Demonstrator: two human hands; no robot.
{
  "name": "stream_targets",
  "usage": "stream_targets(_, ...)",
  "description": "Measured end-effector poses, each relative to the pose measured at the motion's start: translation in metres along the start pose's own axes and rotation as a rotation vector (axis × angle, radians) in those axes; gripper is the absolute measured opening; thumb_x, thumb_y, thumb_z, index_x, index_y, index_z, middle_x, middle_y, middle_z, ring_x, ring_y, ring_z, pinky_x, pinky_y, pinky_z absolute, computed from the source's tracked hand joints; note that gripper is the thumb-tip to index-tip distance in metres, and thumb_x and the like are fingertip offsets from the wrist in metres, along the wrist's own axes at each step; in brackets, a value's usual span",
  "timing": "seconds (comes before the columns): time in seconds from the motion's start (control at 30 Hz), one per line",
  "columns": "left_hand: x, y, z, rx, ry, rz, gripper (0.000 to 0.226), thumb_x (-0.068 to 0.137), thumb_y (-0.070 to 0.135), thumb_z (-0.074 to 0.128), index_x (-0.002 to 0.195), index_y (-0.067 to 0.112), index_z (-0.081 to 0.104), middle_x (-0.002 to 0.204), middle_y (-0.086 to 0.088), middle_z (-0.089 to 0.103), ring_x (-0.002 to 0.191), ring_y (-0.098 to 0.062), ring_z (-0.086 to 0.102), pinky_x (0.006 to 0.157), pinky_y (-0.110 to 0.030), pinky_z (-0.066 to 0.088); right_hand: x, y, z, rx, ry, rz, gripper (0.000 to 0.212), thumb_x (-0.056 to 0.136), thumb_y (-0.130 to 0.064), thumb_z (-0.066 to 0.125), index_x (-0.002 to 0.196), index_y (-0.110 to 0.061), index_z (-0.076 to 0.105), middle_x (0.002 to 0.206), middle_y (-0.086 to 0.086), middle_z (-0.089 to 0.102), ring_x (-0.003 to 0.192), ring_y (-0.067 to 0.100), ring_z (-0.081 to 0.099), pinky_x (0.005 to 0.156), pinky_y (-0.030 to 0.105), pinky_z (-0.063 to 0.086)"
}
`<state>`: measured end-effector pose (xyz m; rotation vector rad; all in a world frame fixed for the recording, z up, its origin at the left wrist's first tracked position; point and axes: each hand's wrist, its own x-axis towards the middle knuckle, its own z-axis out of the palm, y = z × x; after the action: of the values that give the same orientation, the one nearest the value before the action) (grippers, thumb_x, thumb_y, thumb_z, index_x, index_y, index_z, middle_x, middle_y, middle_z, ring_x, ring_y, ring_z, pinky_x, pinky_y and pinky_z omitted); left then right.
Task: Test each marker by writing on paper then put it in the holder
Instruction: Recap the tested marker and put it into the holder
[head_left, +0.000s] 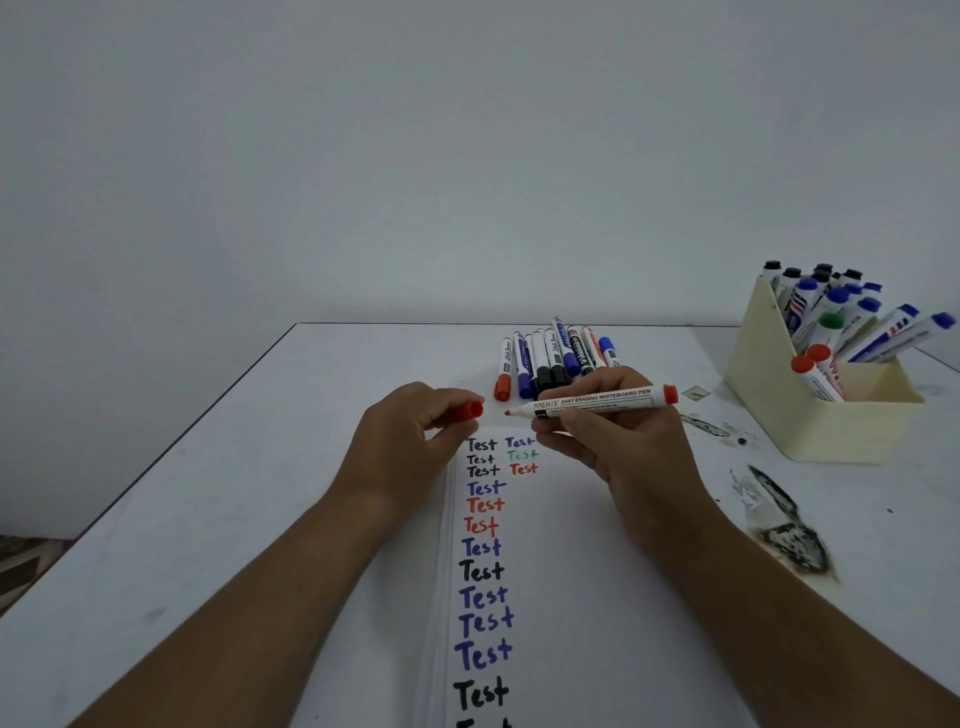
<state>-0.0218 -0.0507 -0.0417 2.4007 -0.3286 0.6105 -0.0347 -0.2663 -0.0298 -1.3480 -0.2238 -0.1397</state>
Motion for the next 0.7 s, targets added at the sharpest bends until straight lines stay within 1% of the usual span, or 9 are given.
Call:
stream_targets(0.07, -0.0006, 0.0005, 0.0002, 0.022, -0.023, 0.024, 0.027, 0.093, 0.027, 0.069, 0.120, 0.027, 0.071, 0.099, 0.012, 0.067, 0.092, -0.006, 0.060, 0.081, -0.015, 0.047, -0.0011, -0.0008, 0.0000, 0.007, -0.011, -0.022, 0.015, 0.092, 0.010, 0.060, 0.099, -0.004, 0.063, 0.095, 0.018, 0.075, 0.088, 0.035, 0.076, 0.081, 0.044, 0.063)
stream_targets(0.2, -0.0010, 0.0009, 0.0006, 0.051, -0.056, 0.048, 0.030, 0.094, 0.031, 0.067, 0.124, 0.030, 0.069, 0.094, 0.015, 0.064, 0.088, -0.004, 0.056, 0.074, -0.011, 0.038, -0.0025, -0.0010, -0.0005, -0.023, -0.013, -0.068, 0.013, 0.090, 0.008, 0.064, 0.099, -0.001, 0.064, 0.093, 0.018, 0.075, 0.087, 0.034, 0.076, 0.080, 0.045, 0.063)
stream_targets(0.27, -0.0006, 0.0020, 0.0005, 0.063, -0.057, 0.073, 0.031, 0.094, 0.029, 0.067, 0.125, 0.029, 0.069, 0.092, 0.013, 0.063, 0.087, -0.006, 0.055, 0.073, -0.012, 0.038, -0.0028, -0.0008, 0.0001, -0.040, -0.018, -0.081, 0.012, 0.089, 0.007, 0.067, 0.097, -0.003, 0.065, 0.091, 0.017, 0.076, 0.086, 0.034, 0.076, 0.080, 0.045, 0.063)
stream_targets(0.33, -0.0008, 0.0035, 0.0005, 0.079, -0.071, 0.086, 0.033, 0.095, 0.030, 0.066, 0.128, 0.029, 0.067, 0.096, 0.011, 0.065, 0.089, -0.008, 0.055, 0.075, -0.011, 0.038, -0.0032, 0.0000, 0.0003, -0.085, -0.031, -0.093, 0.012, 0.088, 0.004, 0.070, 0.096, -0.005, 0.066, 0.090, 0.016, 0.076, 0.086, 0.032, 0.076, 0.080, 0.046, 0.063)
stream_targets(0.47, -0.0014, 0.0027, 0.0020, 0.134, -0.104, 0.110, 0.035, 0.096, 0.036, 0.062, 0.131, 0.031, 0.065, 0.108, 0.009, 0.069, 0.092, -0.006, 0.051, 0.076, -0.008, 0.033, -0.0038, 0.0008, 0.0006, -0.156, -0.047, -0.123, 0.012, 0.087, 0.000, 0.072, 0.097, -0.005, 0.066, 0.090, 0.013, 0.077, 0.085, 0.029, 0.076, 0.080, 0.045, 0.063)
stream_targets(0.57, -0.0009, 0.0011, 0.0016, 0.165, -0.106, 0.086, 0.037, 0.097, 0.040, 0.059, 0.134, 0.033, 0.062, 0.112, 0.010, 0.068, 0.096, -0.005, 0.049, 0.077, -0.011, 0.032, -0.0041, 0.0003, -0.0001, -0.131, -0.006, -0.150, 0.012, 0.087, 0.002, 0.072, 0.095, -0.006, 0.066, 0.089, 0.013, 0.076, 0.084, 0.030, 0.076, 0.079, 0.043, 0.063)
stream_targets(0.63, -0.0007, 0.0001, 0.0011, 0.172, -0.103, 0.062, 0.038, 0.098, 0.040, 0.058, 0.135, 0.034, 0.060, 0.114, 0.010, 0.067, 0.098, -0.005, 0.047, 0.077, -0.013, 0.032, -0.0041, 0.0004, -0.0011, -0.102, 0.018, -0.151, 0.012, 0.087, 0.002, 0.072, 0.095, -0.004, 0.066, 0.089, 0.015, 0.076, 0.084, 0.031, 0.076, 0.079, 0.045, 0.063)
stream_targets(0.7, -0.0010, 0.0005, 0.0008, 0.176, -0.105, 0.067, 0.039, 0.098, 0.040, 0.058, 0.136, 0.034, 0.060, 0.114, 0.010, 0.067, 0.098, -0.005, 0.047, 0.076, -0.010, 0.031, -0.0041, 0.0007, -0.0018, -0.091, 0.011, -0.141, 0.013, 0.087, 0.002, 0.072, 0.097, -0.002, 0.065, 0.090, 0.015, 0.076, 0.085, 0.032, 0.076, 0.080, 0.047, 0.063)
